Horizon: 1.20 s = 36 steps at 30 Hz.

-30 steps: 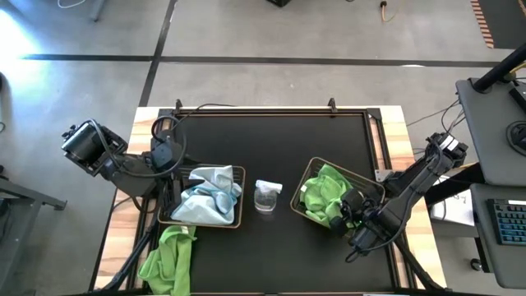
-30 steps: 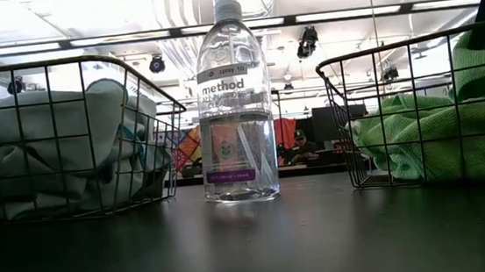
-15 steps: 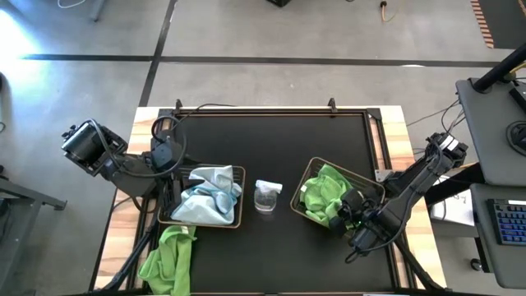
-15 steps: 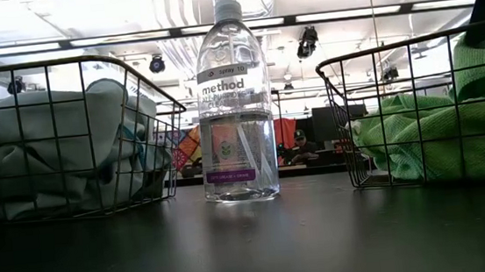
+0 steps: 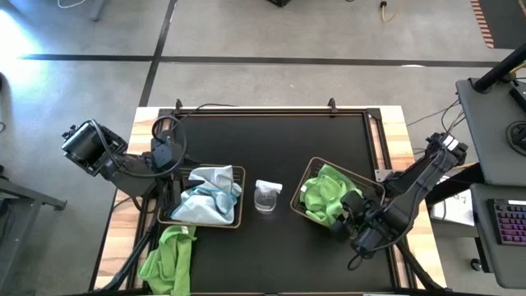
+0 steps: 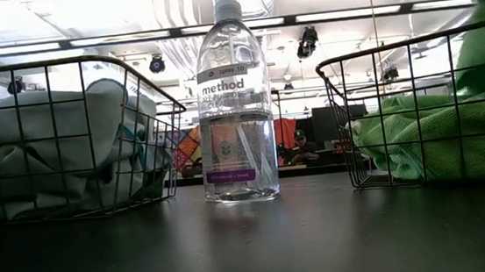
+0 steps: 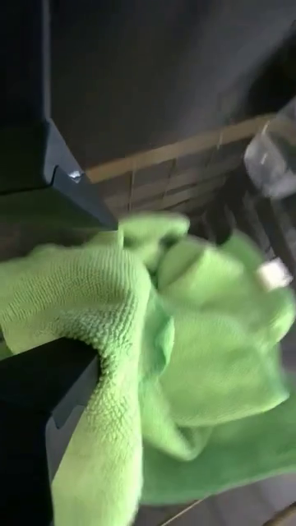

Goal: Sort microfiber towel by color & place in baskets
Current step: Put the green microfiber towel into the right wire basket

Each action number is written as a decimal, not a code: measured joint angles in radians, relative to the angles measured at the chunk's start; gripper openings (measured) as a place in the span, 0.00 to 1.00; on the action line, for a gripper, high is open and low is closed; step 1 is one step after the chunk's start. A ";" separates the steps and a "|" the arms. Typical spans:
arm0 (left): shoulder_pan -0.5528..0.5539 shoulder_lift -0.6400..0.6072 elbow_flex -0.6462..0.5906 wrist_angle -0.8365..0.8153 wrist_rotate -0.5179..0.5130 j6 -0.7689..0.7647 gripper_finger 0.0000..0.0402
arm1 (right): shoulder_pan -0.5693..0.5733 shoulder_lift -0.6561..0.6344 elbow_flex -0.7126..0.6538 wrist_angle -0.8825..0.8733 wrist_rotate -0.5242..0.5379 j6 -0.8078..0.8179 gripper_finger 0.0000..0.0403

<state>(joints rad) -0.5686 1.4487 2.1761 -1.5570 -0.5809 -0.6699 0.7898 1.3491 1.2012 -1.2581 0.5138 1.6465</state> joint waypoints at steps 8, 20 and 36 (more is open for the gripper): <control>0.000 0.000 0.000 0.000 0.002 -0.002 0.57 | 0.000 -0.001 0.180 -0.002 0.185 -0.161 0.50; 0.000 0.002 0.000 0.000 0.006 -0.002 0.57 | -0.059 -0.002 0.262 -0.178 -0.116 -0.165 0.50; 0.000 0.002 0.000 -0.001 0.008 -0.002 0.57 | -0.067 0.002 0.260 -0.070 0.287 -0.384 0.50</control>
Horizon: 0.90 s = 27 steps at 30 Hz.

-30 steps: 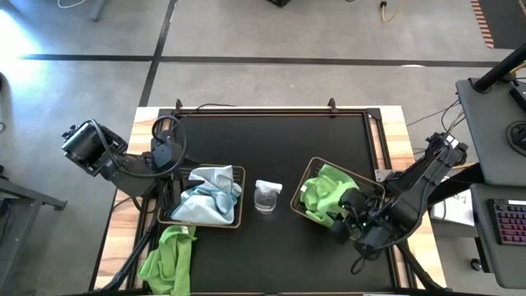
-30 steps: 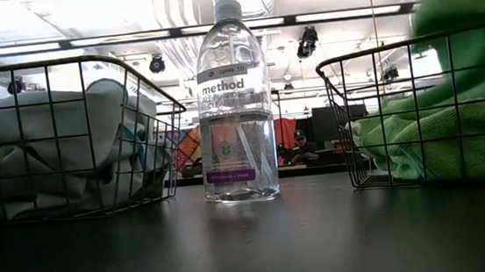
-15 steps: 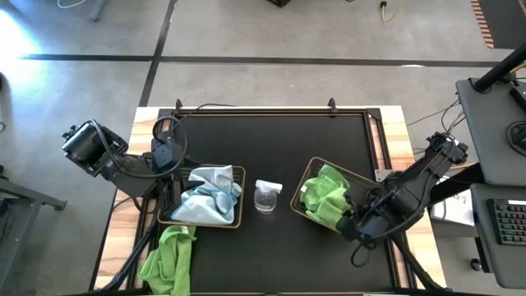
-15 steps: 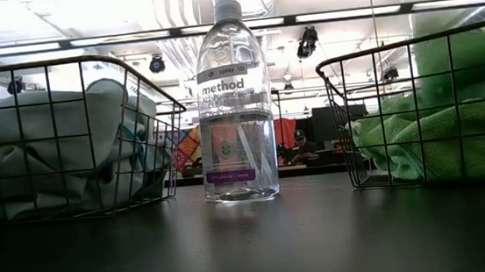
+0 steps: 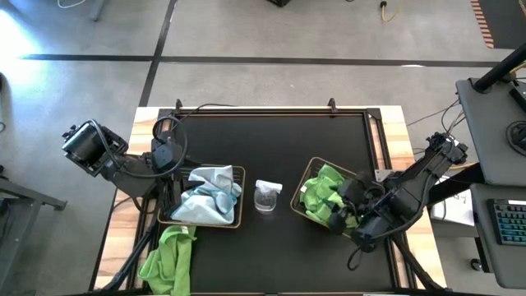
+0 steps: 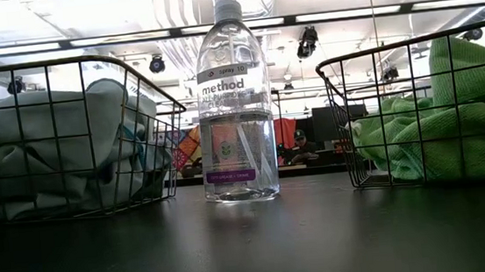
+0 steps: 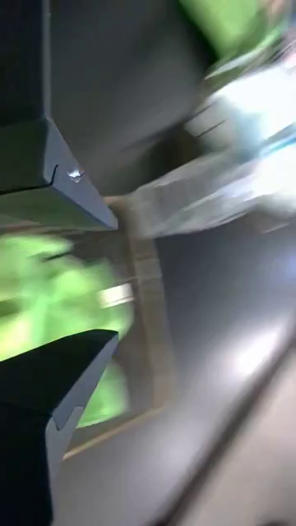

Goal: Sort microfiber towel by color & place in baskets
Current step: Put the green microfiber towel into the right wire basket

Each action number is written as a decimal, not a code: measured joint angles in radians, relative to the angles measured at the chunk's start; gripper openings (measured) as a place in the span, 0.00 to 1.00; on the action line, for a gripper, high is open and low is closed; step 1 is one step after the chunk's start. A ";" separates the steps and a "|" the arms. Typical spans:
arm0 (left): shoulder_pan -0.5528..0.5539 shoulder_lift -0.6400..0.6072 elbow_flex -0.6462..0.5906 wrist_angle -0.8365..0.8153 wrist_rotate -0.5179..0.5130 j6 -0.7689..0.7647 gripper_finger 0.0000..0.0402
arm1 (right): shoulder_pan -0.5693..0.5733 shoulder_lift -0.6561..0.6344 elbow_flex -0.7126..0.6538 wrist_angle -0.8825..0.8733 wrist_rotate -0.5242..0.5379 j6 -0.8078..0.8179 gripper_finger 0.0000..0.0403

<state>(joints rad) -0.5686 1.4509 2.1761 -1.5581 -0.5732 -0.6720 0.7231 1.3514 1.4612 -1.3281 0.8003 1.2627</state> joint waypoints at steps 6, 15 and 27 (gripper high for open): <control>0.000 0.000 0.000 -0.002 0.012 0.000 0.57 | -0.005 0.006 0.000 0.340 0.177 -0.312 0.50; -0.046 0.003 -0.005 -0.006 0.056 0.053 0.57 | -0.013 0.008 0.000 0.470 0.169 -0.461 0.50; -0.342 0.016 -0.161 0.116 0.201 0.251 0.57 | -0.064 0.010 0.000 0.473 0.156 -0.556 0.50</control>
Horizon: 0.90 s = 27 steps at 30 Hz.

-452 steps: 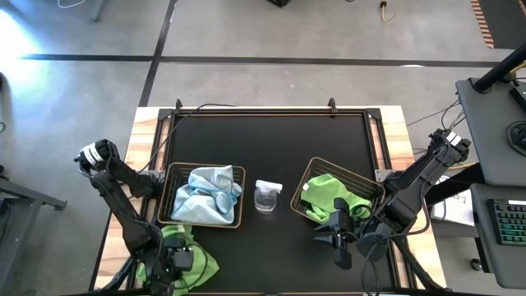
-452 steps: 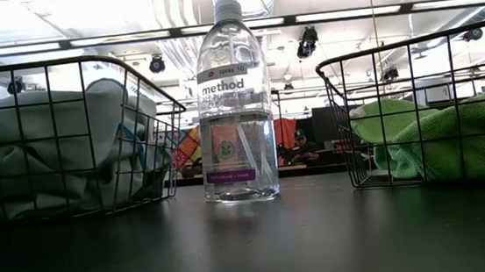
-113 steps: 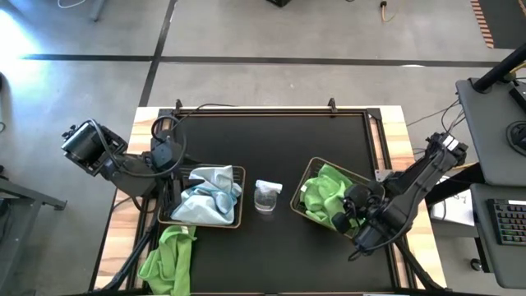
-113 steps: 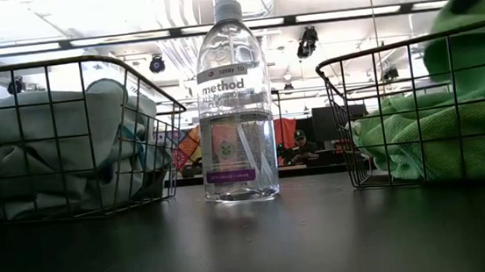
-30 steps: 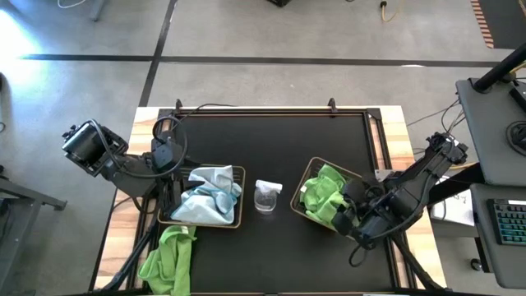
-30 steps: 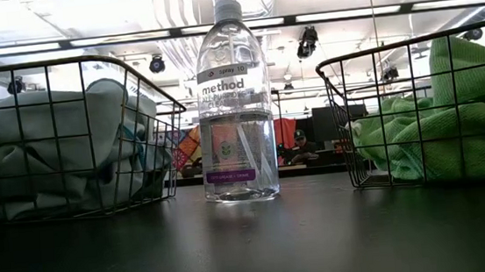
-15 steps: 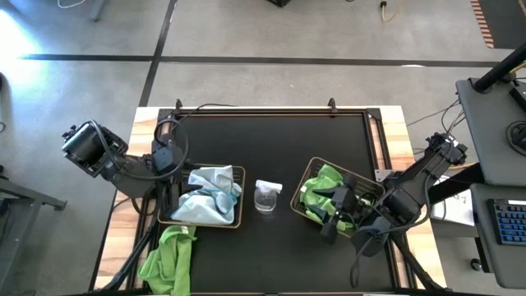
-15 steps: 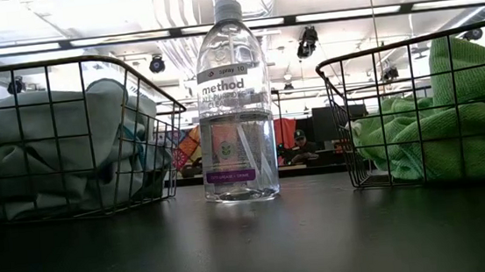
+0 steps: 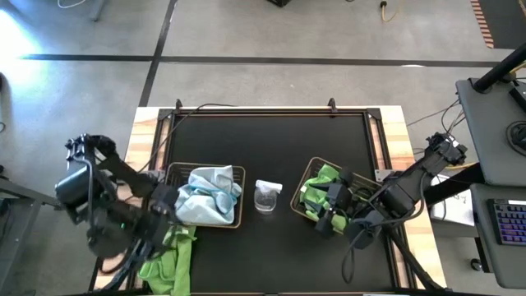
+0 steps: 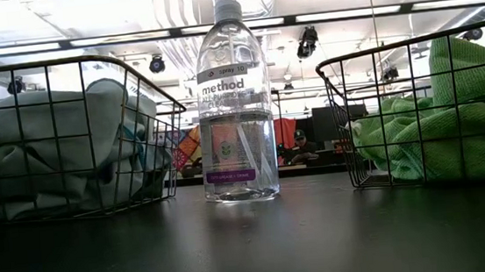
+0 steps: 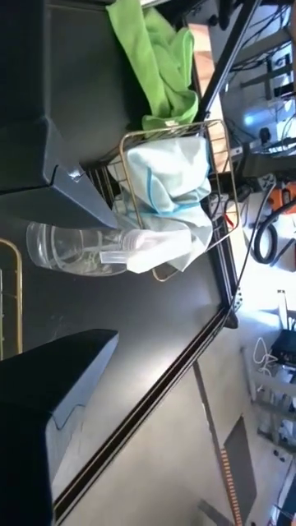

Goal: Sort microfiber towel by color & place in baskets
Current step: Put the green microfiber towel into the right wire basket

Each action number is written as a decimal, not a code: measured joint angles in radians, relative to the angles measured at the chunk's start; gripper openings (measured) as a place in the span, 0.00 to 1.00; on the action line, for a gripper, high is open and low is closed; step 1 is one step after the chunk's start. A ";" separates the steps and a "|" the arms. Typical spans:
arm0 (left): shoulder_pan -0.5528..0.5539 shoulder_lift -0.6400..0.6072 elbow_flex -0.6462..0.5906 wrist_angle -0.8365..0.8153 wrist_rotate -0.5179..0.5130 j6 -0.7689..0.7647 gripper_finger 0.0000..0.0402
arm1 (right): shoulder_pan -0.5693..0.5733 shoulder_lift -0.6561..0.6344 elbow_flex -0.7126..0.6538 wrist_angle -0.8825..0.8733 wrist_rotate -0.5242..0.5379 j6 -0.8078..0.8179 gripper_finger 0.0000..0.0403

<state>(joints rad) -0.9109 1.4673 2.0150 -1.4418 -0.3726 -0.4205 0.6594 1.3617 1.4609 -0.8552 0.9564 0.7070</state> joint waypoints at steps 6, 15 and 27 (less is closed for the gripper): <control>-0.130 0.000 -0.107 0.062 -0.007 -0.174 0.57 | -0.031 0.000 0.000 0.000 -0.050 -0.015 0.50; -0.282 0.002 -0.330 0.248 -0.008 -0.420 0.57 | -0.040 0.000 0.000 -0.001 -0.062 -0.073 0.50; -0.383 0.002 -0.579 0.342 -0.001 -0.822 0.57 | -0.040 0.000 0.000 0.000 -0.074 -0.106 0.50</control>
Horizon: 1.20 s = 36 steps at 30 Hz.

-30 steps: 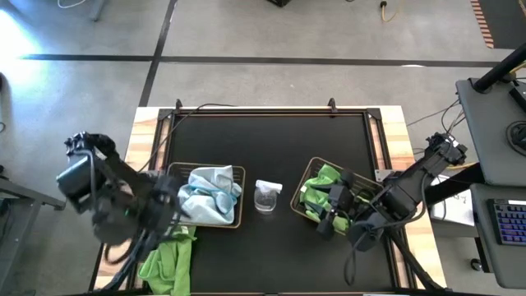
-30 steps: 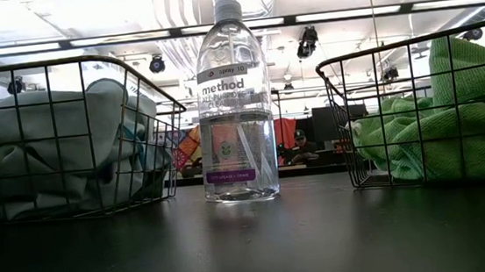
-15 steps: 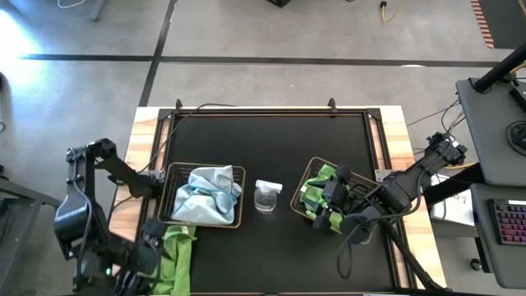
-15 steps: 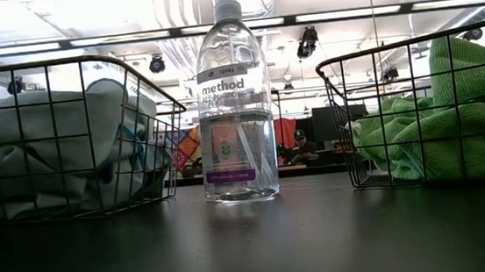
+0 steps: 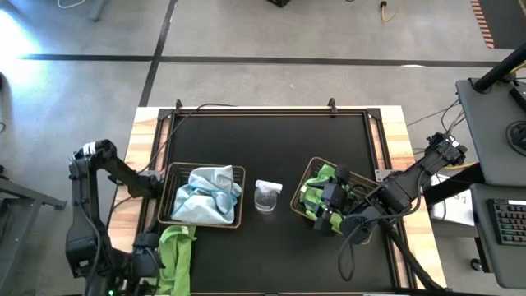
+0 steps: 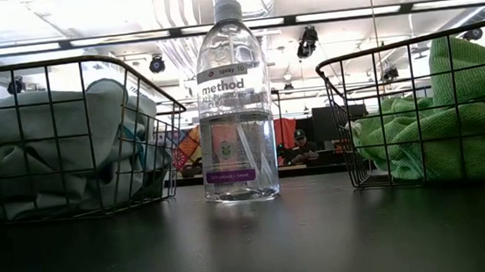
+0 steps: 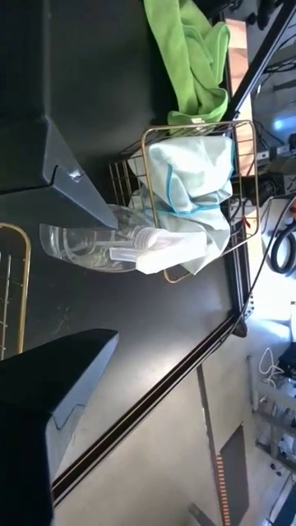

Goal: Sort microfiber towel by color & place in baskets
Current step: Put the green microfiber towel into the right wire basket

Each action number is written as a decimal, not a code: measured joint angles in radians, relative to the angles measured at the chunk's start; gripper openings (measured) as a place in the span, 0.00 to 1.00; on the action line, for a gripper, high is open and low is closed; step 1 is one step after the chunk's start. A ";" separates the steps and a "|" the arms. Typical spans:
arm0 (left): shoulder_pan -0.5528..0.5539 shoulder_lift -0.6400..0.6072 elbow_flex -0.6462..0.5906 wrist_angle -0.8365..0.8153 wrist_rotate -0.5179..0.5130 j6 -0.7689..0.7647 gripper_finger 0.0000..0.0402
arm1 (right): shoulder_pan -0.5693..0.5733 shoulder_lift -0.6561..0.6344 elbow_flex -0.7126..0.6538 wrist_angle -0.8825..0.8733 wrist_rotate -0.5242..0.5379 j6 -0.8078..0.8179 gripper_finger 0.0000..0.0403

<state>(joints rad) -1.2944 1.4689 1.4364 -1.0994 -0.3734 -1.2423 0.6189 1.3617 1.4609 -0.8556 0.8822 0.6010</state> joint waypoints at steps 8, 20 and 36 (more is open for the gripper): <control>-0.001 0.000 -0.118 0.075 0.020 -0.139 0.57 | 0.000 0.000 0.000 0.000 0.000 0.000 0.50; -0.001 0.002 -0.252 0.129 0.128 -0.308 0.57 | 0.000 0.000 -0.002 0.000 0.000 0.000 0.50; -0.001 0.002 -0.414 0.165 0.121 -0.419 0.57 | 0.000 0.000 -0.011 -0.002 -0.011 0.028 0.50</control>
<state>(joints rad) -1.2953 1.4712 1.0225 -0.9339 -0.2523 -1.6617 0.6189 1.3617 1.4502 -0.8577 0.8715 0.6293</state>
